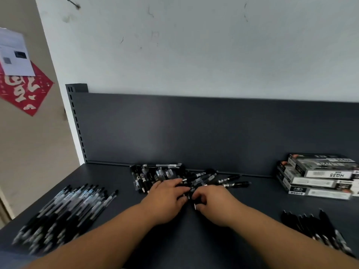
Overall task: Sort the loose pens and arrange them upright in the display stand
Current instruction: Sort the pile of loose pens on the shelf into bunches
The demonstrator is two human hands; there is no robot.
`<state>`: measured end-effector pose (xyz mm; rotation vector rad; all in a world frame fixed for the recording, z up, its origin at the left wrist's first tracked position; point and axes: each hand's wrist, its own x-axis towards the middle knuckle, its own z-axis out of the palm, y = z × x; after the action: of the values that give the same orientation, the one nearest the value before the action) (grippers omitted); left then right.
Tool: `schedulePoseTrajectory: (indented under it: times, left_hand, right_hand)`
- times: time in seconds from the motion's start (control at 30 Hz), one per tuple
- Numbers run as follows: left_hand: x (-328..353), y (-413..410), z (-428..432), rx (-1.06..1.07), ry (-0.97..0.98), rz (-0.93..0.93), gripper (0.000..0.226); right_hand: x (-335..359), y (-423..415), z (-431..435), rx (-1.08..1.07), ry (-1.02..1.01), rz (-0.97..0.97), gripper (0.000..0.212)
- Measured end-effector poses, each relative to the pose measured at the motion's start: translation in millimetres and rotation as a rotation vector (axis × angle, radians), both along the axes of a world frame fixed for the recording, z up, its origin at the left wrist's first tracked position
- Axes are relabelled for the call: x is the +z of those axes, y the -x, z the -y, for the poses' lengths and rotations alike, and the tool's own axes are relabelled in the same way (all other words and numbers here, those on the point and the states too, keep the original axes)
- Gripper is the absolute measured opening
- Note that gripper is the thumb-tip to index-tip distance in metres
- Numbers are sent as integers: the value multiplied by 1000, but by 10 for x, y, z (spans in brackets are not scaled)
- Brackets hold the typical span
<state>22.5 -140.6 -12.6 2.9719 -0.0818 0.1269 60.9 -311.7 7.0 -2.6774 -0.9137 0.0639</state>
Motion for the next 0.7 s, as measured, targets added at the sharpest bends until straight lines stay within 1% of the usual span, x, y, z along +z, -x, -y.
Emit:
schedulePoseTrajectory:
  times: [0.1,0.23,0.33,0.5,0.6,0.7]
  left_hand:
    - [-31,-24,16,3,-37,-45,46]
    - [-19,-51,2,-10,-83,6,43]
    - [33,-101,15,-22,-107,20,39]
    - [109,-338,52,50,-6,233,29]
    - [141,-499,54,67,33,188,33]
    - [134,-620,54,95,88,95,28]
  right_hand:
    - [6,-15,13,-76,10,24,35]
    - [-2,-9,-6,-129,-4,38,37]
    - [28,2,-19,-177,-71,28,31]
    - [99,-98,10,-232,-180,31,26]
    - [109,-170,15,-227,-187,28,25]
    - [92,-222,11,-233,-208,3,25]
